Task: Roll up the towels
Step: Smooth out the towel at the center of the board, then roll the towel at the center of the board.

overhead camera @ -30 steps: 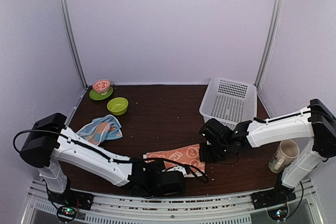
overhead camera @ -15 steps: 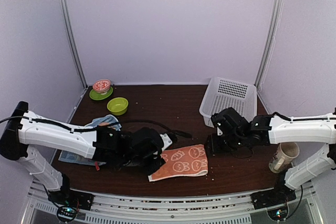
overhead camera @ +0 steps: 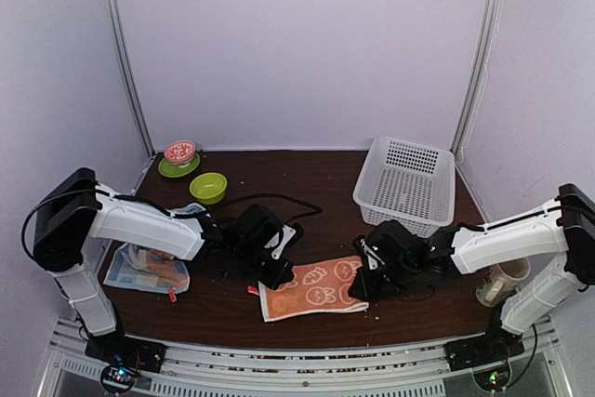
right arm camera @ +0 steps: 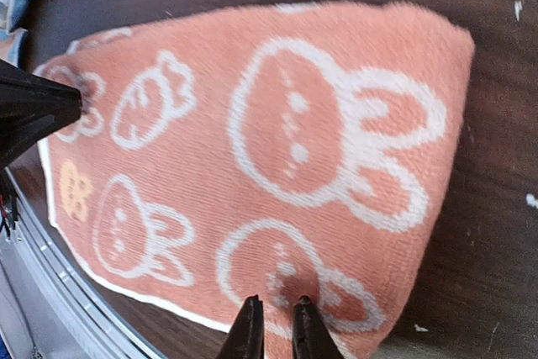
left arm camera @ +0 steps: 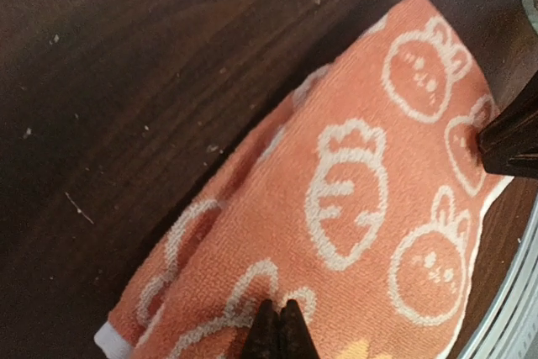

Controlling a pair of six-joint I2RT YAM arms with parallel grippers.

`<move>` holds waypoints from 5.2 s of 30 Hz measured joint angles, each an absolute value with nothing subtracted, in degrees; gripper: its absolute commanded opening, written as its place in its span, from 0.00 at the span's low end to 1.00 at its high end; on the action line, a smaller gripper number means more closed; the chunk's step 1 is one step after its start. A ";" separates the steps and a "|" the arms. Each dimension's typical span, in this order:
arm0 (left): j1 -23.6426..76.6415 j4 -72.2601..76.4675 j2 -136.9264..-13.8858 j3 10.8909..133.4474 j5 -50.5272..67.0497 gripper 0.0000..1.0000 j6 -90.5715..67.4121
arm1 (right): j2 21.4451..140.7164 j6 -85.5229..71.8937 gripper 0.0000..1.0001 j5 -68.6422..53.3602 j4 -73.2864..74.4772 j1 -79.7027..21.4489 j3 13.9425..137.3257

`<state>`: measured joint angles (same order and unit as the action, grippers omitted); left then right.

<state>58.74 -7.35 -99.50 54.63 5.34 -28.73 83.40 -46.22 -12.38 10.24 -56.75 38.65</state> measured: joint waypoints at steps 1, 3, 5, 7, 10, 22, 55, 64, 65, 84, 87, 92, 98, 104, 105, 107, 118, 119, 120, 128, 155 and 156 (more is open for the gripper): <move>58.57 -7.20 -100.53 54.68 6.02 0.00 -29.02 | 83.59 -46.41 0.14 -12.69 10.28 -56.77 37.58; 57.67 -6.83 -102.48 54.68 7.60 0.00 -29.87 | 83.83 -46.68 0.14 -12.95 10.48 -56.77 35.83; 56.16 -6.02 -103.92 54.68 9.08 0.00 -30.70 | 83.90 -46.78 0.14 -13.15 9.69 -56.77 34.98; 54.70 -5.30 -104.53 55.05 10.33 0.00 -31.42 | 83.90 -46.81 0.14 -13.26 9.08 -56.77 34.63; 52.99 -4.54 -105.89 56.23 11.25 0.00 -31.86 | 83.74 -46.65 0.19 -13.21 9.02 -56.88 34.54; 51.53 -8.58 -101.27 59.37 10.83 0.47 -30.22 | 74.22 -42.89 0.33 -4.78 20.99 -55.22 45.06; 53.04 -11.09 -91.39 49.01 14.46 0.47 -32.97 | 76.42 -46.74 0.43 2.42 20.64 -49.19 48.03; 53.04 -11.00 -90.13 56.25 13.23 0.37 -32.38 | 70.43 -56.99 0.44 -4.40 11.16 -51.62 30.70; 53.04 -11.05 -91.31 56.77 12.91 0.35 -32.23 | 70.63 -57.80 0.44 -5.10 9.89 -51.77 29.54; 53.04 -10.94 -100.73 58.67 9.78 0.08 -30.87 | 80.60 -63.51 0.04 -11.49 -0.95 -52.53 27.59; 53.06 -10.15 -100.79 57.47 10.87 0.02 -31.14 | 80.25 -60.10 0.00 -9.45 5.52 -52.53 30.55; 54.28 -7.88 -102.78 56.86 13.65 0.00 -32.69 | 79.07 -51.16 0.00 -3.03 20.80 -52.51 40.23; 57.32 -6.04 -103.77 57.25 15.86 0.00 -34.87 | 79.26 -41.12 0.00 4.36 35.55 -52.38 49.08; 57.32 -6.02 -103.74 59.66 15.90 0.00 -35.11 | 81.91 -37.89 0.00 7.92 41.63 -52.56 51.20; 57.32 -6.02 -103.74 60.25 16.10 0.00 -35.11 | 82.87 -37.82 0.00 8.08 41.89 -52.66 51.37; 57.32 -5.78 -103.74 61.06 16.73 0.00 -35.11 | 84.66 -37.85 0.00 8.23 41.89 -52.84 51.62; 57.32 -3.01 -108.36 63.99 20.43 0.00 -35.14 | 92.01 -39.75 0.00 7.40 40.14 -55.05 56.38; 57.32 -3.03 -109.12 63.99 20.64 0.00 -35.20 | 92.29 -39.86 0.00 7.22 39.81 -55.24 56.90; 57.32 -3.03 -109.69 63.99 20.80 0.00 -35.27 | 92.49 -39.94 0.00 6.94 39.42 -55.33 57.21; 57.32 -2.63 -110.96 63.86 21.69 0.00 -35.48 | 93.03 -40.45 0.09 3.25 36.16 -55.59 57.30; 56.18 -2.59 -107.57 64.64 22.50 0.00 -37.21 | 90.48 -40.95 0.54 -10.66 13.69 -54.26 44.75; 56.18 -2.61 -107.57 65.54 22.74 0.00 -37.50 | 89.84 -40.97 0.55 -11.05 12.12 -54.11 43.62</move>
<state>56.18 -2.61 -107.57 65.54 22.74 -37.50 89.84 -40.97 -11.05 12.12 -54.11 43.62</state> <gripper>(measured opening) 0.005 0.521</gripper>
